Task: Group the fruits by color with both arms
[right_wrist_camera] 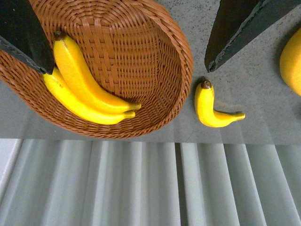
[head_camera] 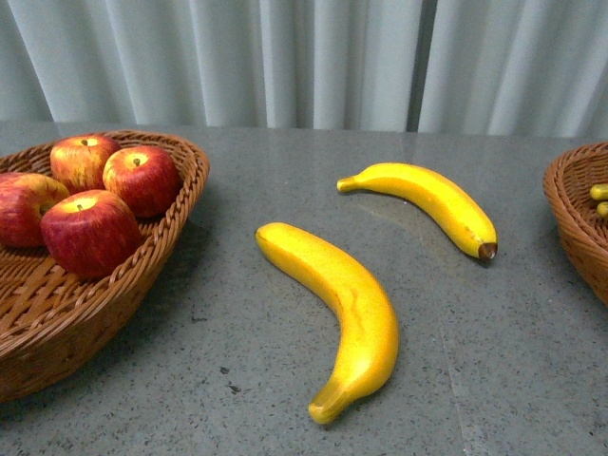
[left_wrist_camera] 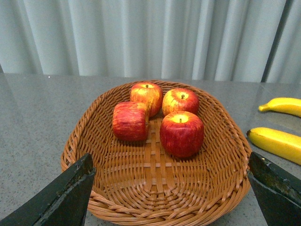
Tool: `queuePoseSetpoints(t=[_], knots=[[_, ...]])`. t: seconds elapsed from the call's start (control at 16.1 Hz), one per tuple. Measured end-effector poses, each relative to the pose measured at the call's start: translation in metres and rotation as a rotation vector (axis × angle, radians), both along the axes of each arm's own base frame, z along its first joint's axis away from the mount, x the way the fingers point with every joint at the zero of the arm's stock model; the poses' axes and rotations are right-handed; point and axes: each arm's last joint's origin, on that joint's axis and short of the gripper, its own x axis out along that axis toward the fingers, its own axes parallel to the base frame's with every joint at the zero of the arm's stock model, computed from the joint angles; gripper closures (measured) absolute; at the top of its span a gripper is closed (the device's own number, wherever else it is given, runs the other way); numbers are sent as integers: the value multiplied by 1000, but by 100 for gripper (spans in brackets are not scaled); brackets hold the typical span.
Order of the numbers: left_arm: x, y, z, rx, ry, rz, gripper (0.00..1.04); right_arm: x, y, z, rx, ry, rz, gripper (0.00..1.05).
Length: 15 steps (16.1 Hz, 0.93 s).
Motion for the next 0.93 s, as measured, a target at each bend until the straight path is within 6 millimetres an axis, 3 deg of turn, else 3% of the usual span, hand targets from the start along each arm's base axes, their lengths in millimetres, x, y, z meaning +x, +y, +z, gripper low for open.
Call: queuePoseSetpoints(t=[0.56, 0.68, 0.81, 0.93], knots=[[0, 0, 0, 0, 0, 0, 7, 9, 0, 4, 94, 77, 27, 6], [0, 0, 0, 0, 0, 0, 7, 29, 4, 34, 120, 12, 63, 6], [0, 0, 0, 0, 0, 0, 7, 65, 22, 72, 109, -52, 172, 6], [0, 0, 0, 0, 0, 0, 7, 117, 56, 90, 87, 0, 281, 6]])
